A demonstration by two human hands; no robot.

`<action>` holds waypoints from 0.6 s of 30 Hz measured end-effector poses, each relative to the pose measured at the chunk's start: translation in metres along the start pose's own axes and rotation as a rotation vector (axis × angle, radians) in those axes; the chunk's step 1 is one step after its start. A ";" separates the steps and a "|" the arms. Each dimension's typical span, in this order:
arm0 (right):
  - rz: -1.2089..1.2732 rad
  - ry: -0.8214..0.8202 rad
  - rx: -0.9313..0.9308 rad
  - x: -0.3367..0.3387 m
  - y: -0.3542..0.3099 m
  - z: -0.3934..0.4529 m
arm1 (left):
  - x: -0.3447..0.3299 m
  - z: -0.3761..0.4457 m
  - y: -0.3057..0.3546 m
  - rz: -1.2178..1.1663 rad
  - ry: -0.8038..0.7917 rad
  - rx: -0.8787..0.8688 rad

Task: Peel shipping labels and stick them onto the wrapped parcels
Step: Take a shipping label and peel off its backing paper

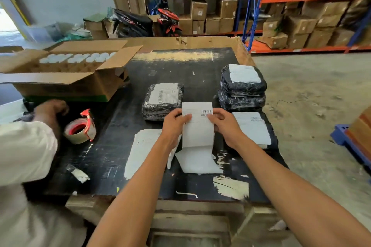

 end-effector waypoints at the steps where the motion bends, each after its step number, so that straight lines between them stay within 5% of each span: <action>1: 0.007 0.008 0.020 0.007 -0.005 -0.001 | -0.005 0.000 0.001 -0.004 -0.005 -0.002; 6: -0.082 -0.099 0.066 0.025 -0.025 -0.003 | -0.031 0.005 0.005 -0.059 -0.139 0.066; 18: -0.071 -0.097 0.064 0.042 -0.028 -0.004 | -0.044 0.008 0.011 0.032 -0.102 -0.030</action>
Point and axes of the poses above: each hand's wrist, its own z-axis towards the middle knuckle, its own x-axis out of the back of the hand, y = z × x, the point moved 6 cm from there along z, towards the middle knuckle, and after that the axes turned 5 degrees about z, right-handed, at the moved point
